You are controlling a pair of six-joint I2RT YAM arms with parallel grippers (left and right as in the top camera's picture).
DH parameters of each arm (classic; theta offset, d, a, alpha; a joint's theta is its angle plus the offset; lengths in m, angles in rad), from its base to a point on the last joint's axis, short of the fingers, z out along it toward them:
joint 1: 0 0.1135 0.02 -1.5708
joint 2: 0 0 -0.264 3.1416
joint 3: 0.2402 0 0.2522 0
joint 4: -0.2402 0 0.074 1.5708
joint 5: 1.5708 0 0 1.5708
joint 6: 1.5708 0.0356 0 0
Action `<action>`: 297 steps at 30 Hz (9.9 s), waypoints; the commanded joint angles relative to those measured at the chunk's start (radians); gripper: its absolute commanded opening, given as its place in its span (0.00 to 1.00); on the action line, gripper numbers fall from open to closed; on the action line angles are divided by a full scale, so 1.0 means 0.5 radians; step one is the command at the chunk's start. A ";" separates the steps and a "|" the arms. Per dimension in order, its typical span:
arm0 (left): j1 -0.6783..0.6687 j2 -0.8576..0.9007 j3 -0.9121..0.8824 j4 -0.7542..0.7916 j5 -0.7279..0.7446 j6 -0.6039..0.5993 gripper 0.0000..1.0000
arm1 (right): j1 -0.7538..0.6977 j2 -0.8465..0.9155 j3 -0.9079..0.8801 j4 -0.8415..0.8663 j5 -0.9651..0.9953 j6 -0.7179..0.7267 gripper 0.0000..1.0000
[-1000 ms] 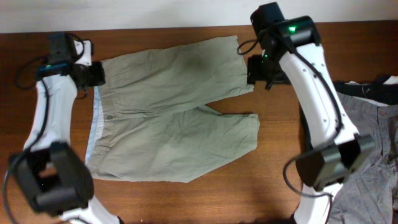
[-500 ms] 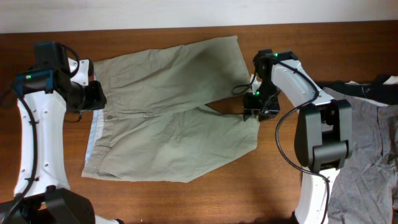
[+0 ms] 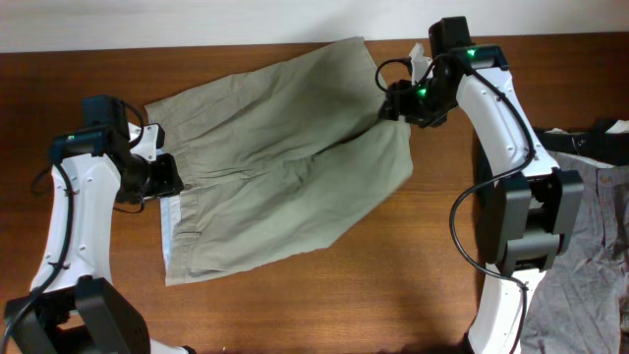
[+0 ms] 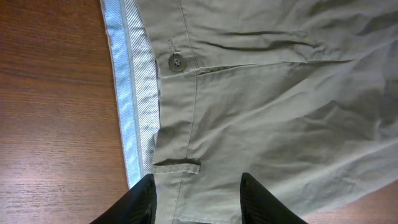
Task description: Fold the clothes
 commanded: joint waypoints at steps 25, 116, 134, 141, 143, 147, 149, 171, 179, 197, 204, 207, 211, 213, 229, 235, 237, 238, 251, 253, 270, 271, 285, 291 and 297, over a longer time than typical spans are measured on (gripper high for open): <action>-0.132 0.009 -0.153 0.186 0.084 -0.011 0.46 | 0.235 -0.253 -0.023 -0.336 -0.175 0.401 0.04; -0.367 0.254 -0.626 0.826 0.359 -0.011 0.39 | -0.273 -0.419 -0.571 -0.462 -0.372 -0.413 0.76; 0.112 0.467 -0.397 0.780 -0.193 -0.174 0.11 | -0.261 -0.419 -0.611 -0.445 0.125 -0.201 0.79; 0.185 0.466 0.186 0.311 0.152 -0.069 0.30 | -0.267 -0.419 -1.279 -0.271 0.305 0.066 0.77; 0.185 0.466 0.248 0.156 0.330 -0.071 0.41 | -0.269 -0.419 -1.454 -0.183 0.305 0.087 0.76; 0.146 0.466 0.244 -0.094 0.381 -0.069 0.48 | -0.358 -0.419 -1.595 -0.015 0.372 0.184 0.64; 0.074 0.466 0.240 -0.221 0.333 -0.056 0.49 | -0.398 -0.419 -1.596 0.080 0.346 0.198 0.46; -0.209 0.465 -0.743 -0.251 0.111 -0.626 0.32 | -0.394 -0.421 -1.595 0.345 -0.005 0.121 0.04; -0.172 0.465 -0.743 0.610 -0.212 -0.903 0.01 | -0.394 -0.421 -1.595 0.272 -0.060 0.121 0.04; 0.152 0.446 -0.407 -0.163 0.145 -0.388 0.27 | -0.394 -0.421 -1.595 0.214 -0.161 0.068 0.09; 0.014 0.446 -0.677 -0.092 0.141 -0.504 0.45 | -0.394 -0.421 -1.595 0.217 -0.160 0.061 0.09; 0.014 0.446 -0.702 -0.164 0.141 -0.504 0.25 | -0.394 -0.421 -1.595 0.221 -0.160 0.060 0.09; 0.014 0.446 -0.703 -0.230 -0.001 -0.504 0.24 | -0.394 -0.421 -1.595 0.223 -0.160 0.034 0.09; 0.014 0.446 -0.703 -0.235 -0.009 -0.533 0.30 | -0.394 -0.421 -1.595 0.222 -0.160 0.022 0.09; 0.014 0.437 -1.025 0.298 -0.047 -0.940 0.00 | -0.394 -0.421 -1.595 0.253 -0.160 0.023 0.09; 0.014 0.013 -0.919 0.108 -0.061 -0.923 0.01 | -0.398 -0.533 -1.394 0.131 0.015 0.024 0.04; 0.014 -0.215 -0.917 -0.037 -0.066 -0.925 0.00 | -0.398 -0.645 -1.312 0.081 0.139 0.056 0.04; 0.014 -0.352 -0.917 -0.090 -0.069 -0.925 0.00 | -0.398 -0.719 -1.272 0.066 0.278 0.121 0.04; 0.014 -0.755 -0.917 -0.587 -0.070 -0.924 0.00 | -0.436 -1.005 -0.015 -0.642 0.633 0.123 0.04; 0.014 -0.788 -0.917 -0.602 -0.072 -0.924 0.00 | -0.433 -1.005 0.309 -0.649 0.641 0.150 0.04; 0.014 -0.832 -0.917 -0.534 -0.114 -0.924 0.00 | -0.359 -0.615 -1.453 0.087 -0.186 0.063 0.55; 0.014 -0.832 -0.917 -0.534 -0.114 -0.924 0.01 | -0.340 -0.615 -1.569 0.233 -0.217 0.085 0.55; 0.014 -0.832 -0.917 -0.495 -0.114 -0.924 0.01 | -0.311 -0.694 -1.925 0.774 -0.384 0.173 0.04; 0.014 -0.832 -0.894 -0.459 -0.114 -0.924 0.01 | -0.459 -1.126 -1.351 0.107 -0.014 0.174 0.04; 0.014 -0.832 -0.797 -0.546 -0.114 -0.924 0.00 | -0.459 -1.320 -0.631 -0.446 0.334 0.175 0.04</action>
